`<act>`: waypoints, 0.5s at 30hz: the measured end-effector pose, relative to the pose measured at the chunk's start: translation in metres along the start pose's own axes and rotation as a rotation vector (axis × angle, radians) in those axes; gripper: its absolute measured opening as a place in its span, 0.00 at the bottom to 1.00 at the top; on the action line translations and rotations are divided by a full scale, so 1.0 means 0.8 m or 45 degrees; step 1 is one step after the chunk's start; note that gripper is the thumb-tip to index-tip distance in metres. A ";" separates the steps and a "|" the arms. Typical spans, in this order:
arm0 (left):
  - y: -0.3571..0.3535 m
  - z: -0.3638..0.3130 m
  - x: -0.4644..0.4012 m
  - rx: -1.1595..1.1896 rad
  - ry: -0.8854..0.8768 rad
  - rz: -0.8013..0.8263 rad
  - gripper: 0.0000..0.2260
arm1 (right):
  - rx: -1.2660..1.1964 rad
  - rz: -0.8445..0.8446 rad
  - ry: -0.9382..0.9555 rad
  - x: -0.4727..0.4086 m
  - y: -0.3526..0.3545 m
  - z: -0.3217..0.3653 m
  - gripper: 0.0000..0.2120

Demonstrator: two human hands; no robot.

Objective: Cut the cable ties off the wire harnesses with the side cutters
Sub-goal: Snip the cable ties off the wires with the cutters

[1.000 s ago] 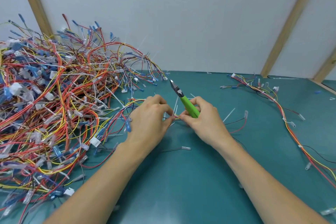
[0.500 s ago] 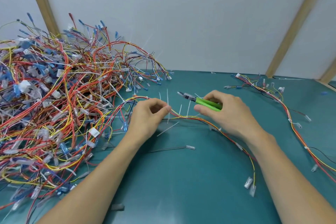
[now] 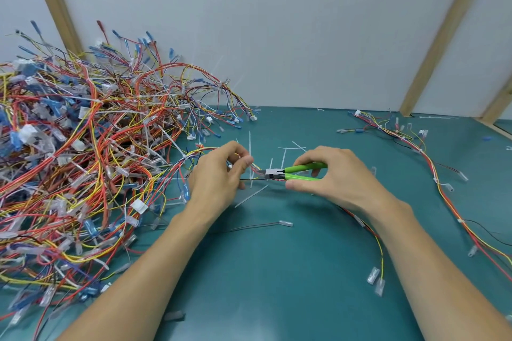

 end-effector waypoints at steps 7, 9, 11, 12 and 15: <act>0.000 -0.008 -0.002 0.119 -0.082 -0.034 0.05 | -0.111 0.018 -0.014 0.001 0.000 0.003 0.19; 0.000 -0.006 -0.003 0.123 -0.095 -0.044 0.05 | -0.125 0.033 -0.013 0.001 0.000 0.003 0.17; 0.000 -0.006 -0.004 0.102 -0.108 -0.057 0.04 | -0.138 0.039 -0.009 0.001 0.000 0.001 0.16; 0.000 -0.006 -0.004 0.091 -0.114 -0.063 0.04 | -0.146 0.040 -0.008 0.001 0.000 0.000 0.16; 0.001 -0.009 -0.003 0.064 -0.138 -0.083 0.04 | -0.145 0.045 -0.012 0.000 -0.001 0.000 0.16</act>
Point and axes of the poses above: each hand's wrist, its own x-axis away from the middle knuckle, its own y-axis out of the back of the hand, z = x × y, the point moved 9 cm from there along -x, towards the middle knuckle, and after that the axes turned 6 degrees about -x, right-handed, at the moved point
